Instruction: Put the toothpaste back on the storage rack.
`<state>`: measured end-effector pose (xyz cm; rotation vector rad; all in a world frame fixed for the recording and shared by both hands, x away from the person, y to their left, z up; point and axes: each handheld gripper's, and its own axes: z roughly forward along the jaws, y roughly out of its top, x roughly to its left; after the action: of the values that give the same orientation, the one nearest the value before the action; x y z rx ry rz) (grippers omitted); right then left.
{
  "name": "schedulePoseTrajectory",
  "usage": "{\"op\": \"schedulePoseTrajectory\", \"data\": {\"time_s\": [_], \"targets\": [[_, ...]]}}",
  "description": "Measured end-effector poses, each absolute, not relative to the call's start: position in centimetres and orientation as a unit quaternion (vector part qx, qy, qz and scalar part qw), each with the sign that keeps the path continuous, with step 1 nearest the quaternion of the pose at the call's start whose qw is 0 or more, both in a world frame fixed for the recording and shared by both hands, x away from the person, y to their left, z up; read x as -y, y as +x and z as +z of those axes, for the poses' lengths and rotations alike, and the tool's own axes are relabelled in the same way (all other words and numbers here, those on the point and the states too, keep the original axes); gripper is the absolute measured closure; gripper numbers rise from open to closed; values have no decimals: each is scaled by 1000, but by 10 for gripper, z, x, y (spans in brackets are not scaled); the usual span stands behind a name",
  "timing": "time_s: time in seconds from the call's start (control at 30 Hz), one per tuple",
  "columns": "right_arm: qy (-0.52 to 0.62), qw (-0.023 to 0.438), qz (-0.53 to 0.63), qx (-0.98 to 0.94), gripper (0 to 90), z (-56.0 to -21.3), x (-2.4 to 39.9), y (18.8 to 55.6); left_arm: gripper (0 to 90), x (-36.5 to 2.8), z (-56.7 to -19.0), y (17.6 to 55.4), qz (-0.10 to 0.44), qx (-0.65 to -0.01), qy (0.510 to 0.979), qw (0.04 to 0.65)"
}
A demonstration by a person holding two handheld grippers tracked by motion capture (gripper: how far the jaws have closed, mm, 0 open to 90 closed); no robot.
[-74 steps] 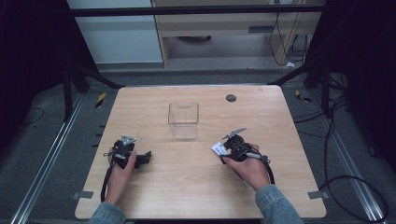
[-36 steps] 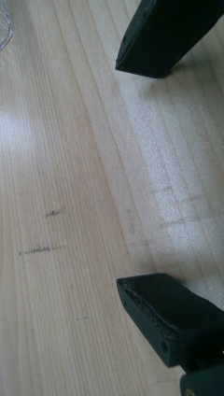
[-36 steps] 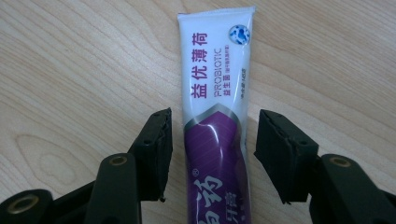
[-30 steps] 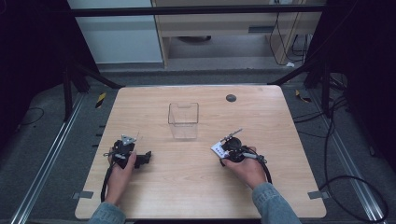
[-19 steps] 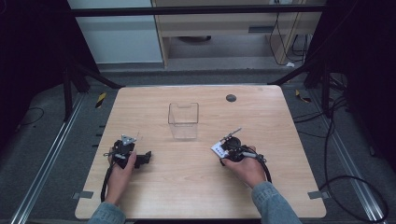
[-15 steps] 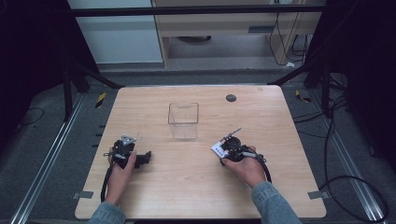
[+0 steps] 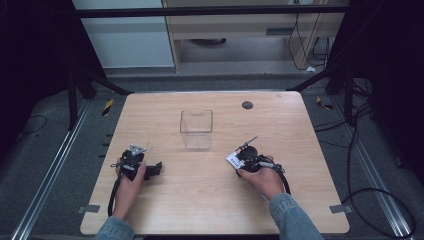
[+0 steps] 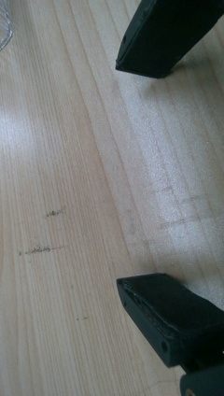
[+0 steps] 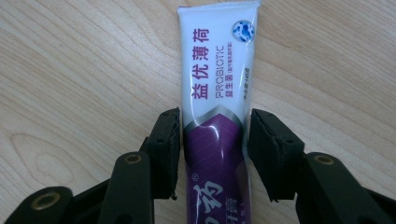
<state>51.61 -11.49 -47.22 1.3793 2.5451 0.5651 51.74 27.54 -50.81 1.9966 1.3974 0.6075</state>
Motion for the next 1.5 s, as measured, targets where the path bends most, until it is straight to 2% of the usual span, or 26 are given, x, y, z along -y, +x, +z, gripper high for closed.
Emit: {"op": "schedulePoseTrajectory", "data": {"time_s": [1.17,1.5], "targets": [[455,100,167,-869,595,-472,111,520,0,-275,-508,517,230,-529,756,310],[449,104,166,-872,646,-471,113,521,0,-275,-508,517,230,-529,756,309]]}}
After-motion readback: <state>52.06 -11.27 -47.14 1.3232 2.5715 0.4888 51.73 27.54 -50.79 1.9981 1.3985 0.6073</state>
